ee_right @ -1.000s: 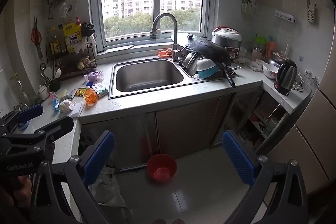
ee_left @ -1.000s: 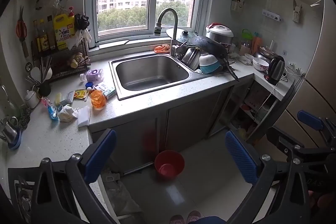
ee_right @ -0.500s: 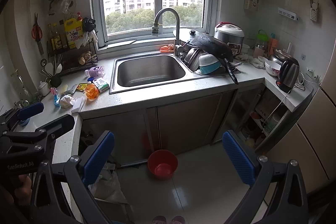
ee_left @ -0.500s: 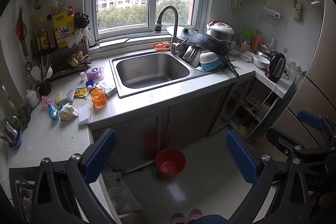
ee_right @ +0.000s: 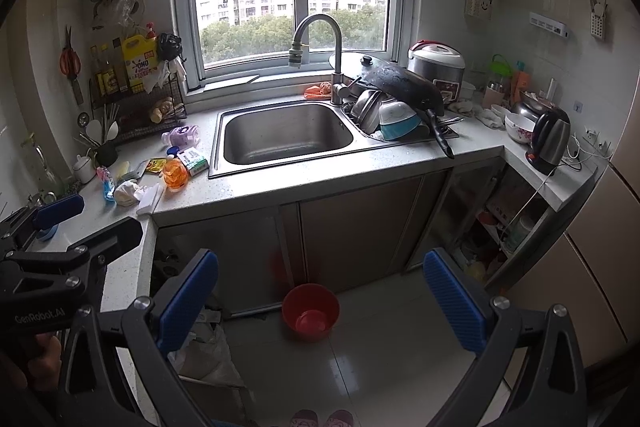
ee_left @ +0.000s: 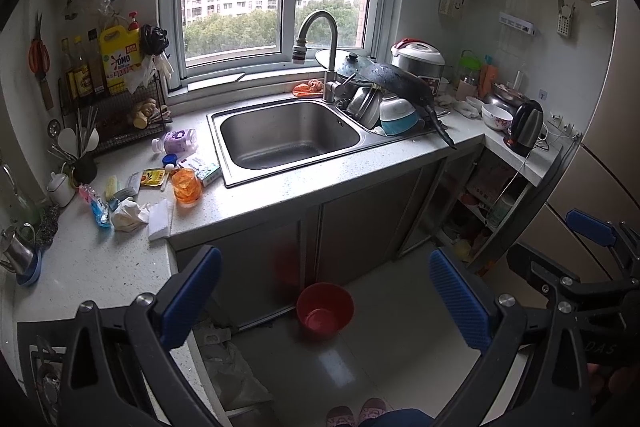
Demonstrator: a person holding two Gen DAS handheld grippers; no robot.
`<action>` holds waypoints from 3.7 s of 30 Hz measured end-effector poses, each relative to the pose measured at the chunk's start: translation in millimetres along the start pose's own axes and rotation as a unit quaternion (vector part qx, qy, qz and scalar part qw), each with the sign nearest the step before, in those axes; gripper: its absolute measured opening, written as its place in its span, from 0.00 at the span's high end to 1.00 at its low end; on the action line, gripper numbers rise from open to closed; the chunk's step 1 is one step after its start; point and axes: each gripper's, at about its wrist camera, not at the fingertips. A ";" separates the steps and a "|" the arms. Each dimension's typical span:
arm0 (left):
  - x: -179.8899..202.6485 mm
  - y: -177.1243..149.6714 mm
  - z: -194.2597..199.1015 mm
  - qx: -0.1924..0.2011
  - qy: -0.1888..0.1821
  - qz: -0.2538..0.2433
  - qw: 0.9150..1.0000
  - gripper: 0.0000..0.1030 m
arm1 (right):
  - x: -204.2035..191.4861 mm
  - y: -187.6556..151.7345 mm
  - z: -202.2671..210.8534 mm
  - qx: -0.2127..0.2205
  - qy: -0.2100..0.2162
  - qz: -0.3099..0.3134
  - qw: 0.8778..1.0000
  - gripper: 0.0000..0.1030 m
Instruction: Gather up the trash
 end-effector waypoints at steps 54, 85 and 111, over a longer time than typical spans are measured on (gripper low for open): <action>-2.9 41.2 -16.0 -0.027 0.088 0.063 0.994 0.00 | 16.6 51.7 -30.4 0.048 0.048 0.064 0.996 0.00; -338.4 54.8 -167.9 -0.157 0.175 0.250 0.939 0.00 | -253.9 146.0 -284.3 -0.134 0.261 0.270 0.917 0.00; -410.5 -0.9 -252.0 -0.249 0.103 0.310 0.912 0.00 | -334.6 122.0 -422.2 -0.290 0.210 0.305 0.882 0.37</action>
Point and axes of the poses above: each gripper's, at about its wrist camera, not at the fingertips, and z roughly against the way its jaws point, x to its right, y to its top, and after that the axes turned 2 degrees about -x, right-handed
